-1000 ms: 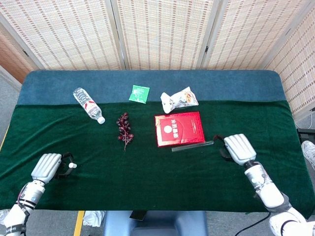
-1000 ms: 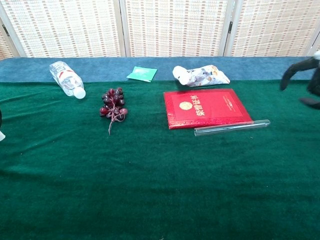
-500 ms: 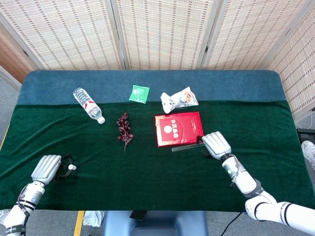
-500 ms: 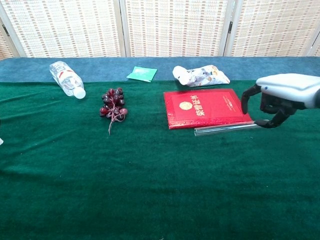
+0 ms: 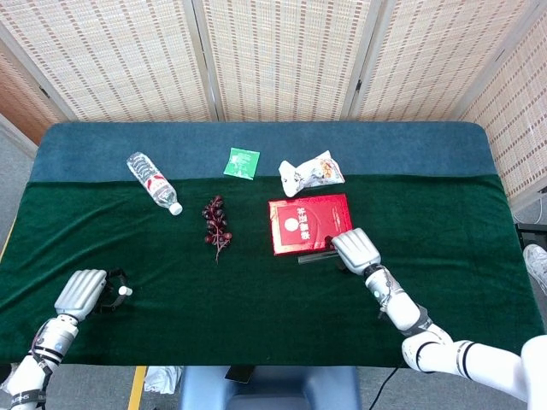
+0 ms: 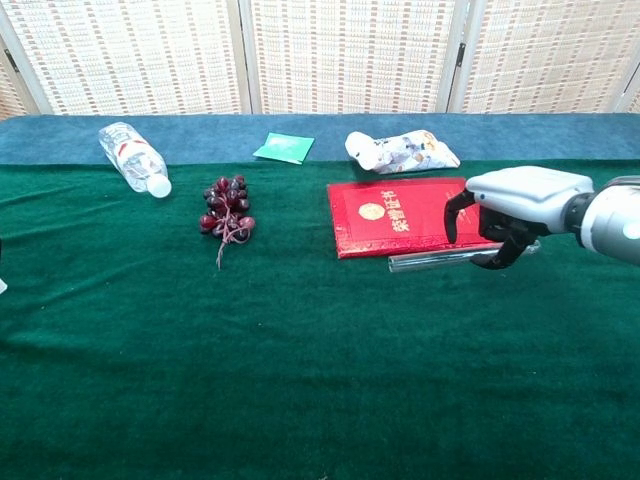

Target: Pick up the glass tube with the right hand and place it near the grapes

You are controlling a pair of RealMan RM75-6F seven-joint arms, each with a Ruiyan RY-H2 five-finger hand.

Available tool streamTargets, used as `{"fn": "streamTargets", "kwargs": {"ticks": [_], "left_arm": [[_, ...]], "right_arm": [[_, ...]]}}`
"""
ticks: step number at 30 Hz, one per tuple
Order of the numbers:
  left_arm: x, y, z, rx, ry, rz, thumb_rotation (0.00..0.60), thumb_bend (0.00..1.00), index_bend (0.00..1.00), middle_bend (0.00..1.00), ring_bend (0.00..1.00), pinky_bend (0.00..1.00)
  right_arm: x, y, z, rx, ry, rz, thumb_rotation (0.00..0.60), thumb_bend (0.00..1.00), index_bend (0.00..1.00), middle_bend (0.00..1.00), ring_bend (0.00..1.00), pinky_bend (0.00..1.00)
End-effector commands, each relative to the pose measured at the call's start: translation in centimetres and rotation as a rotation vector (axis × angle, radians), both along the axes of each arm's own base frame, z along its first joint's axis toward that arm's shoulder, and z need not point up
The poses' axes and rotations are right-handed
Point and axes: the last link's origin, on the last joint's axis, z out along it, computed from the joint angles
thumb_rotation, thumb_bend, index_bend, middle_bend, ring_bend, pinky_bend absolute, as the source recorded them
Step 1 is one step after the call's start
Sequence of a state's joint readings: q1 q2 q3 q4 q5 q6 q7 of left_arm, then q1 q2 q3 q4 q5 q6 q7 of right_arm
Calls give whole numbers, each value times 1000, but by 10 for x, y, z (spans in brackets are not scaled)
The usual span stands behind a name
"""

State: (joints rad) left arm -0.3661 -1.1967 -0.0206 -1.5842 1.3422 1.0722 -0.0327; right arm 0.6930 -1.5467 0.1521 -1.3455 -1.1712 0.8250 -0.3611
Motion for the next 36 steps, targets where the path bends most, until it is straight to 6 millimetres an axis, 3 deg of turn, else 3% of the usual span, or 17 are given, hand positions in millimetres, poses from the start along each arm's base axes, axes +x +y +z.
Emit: {"fn": "streamTargets", "kwargs": {"ticks": [1, 22, 36], "left_arm": [[-1, 0, 0, 0, 0, 1, 600, 519, 581, 1000, 887, 802], [-5, -1, -2, -2, -8, 6, 600, 519, 581, 1000, 886, 802], [-7, 0, -2, -4, -14, 9, 600, 519, 581, 1000, 886, 802]], "right_arm": [[2, -2, -3, -3, 1, 4, 600, 408, 412, 984, 1000, 983], [-16, 0, -5, -17, 58, -23, 600, 400, 427, 984, 1000, 983], [-14, 2, -8, -10, 71, -23, 600, 397, 483, 984, 1000, 983]]}}
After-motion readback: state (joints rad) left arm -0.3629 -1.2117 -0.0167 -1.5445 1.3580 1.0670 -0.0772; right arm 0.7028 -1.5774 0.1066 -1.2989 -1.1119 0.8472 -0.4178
